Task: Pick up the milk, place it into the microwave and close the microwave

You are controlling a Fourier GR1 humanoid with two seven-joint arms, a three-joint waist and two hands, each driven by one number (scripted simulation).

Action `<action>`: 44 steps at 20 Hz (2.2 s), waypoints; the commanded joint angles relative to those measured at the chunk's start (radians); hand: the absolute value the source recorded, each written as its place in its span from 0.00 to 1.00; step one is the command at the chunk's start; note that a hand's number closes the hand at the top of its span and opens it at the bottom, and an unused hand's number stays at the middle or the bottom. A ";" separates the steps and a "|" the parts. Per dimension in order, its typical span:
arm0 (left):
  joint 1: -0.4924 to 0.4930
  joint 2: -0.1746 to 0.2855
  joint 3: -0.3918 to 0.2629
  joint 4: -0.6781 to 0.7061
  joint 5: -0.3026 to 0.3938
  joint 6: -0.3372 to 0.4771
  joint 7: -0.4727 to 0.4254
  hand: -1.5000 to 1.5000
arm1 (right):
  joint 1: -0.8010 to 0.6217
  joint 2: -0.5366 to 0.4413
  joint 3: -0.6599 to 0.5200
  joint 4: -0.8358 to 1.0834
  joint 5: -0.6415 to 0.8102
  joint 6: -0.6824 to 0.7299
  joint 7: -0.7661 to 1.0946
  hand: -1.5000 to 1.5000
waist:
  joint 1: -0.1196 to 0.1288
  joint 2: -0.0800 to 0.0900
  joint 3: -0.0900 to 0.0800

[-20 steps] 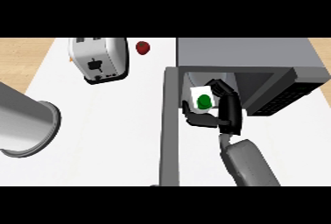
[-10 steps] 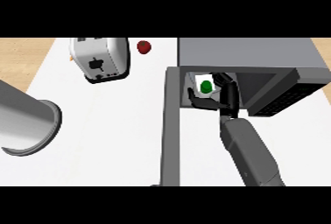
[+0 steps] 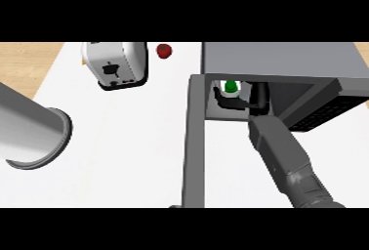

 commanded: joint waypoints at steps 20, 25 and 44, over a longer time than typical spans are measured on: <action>-0.046 -0.003 -0.024 0.049 -0.045 -0.034 -0.036 0.00 | -0.207 -0.092 0.019 0.295 0.169 -0.443 0.010 1.00 | 0.048 0.024 0.001; -0.064 -0.008 -0.036 0.041 -0.047 -0.019 -0.021 0.00 | -0.235 -0.160 -0.002 0.305 0.160 -0.422 0.041 1.00 | 0.059 0.031 0.002; -0.128 0.018 -0.052 0.121 -0.068 -0.015 -0.002 0.00 | -0.208 -0.189 0.060 0.385 0.242 -0.463 0.080 0.00 | 0.102 0.045 0.003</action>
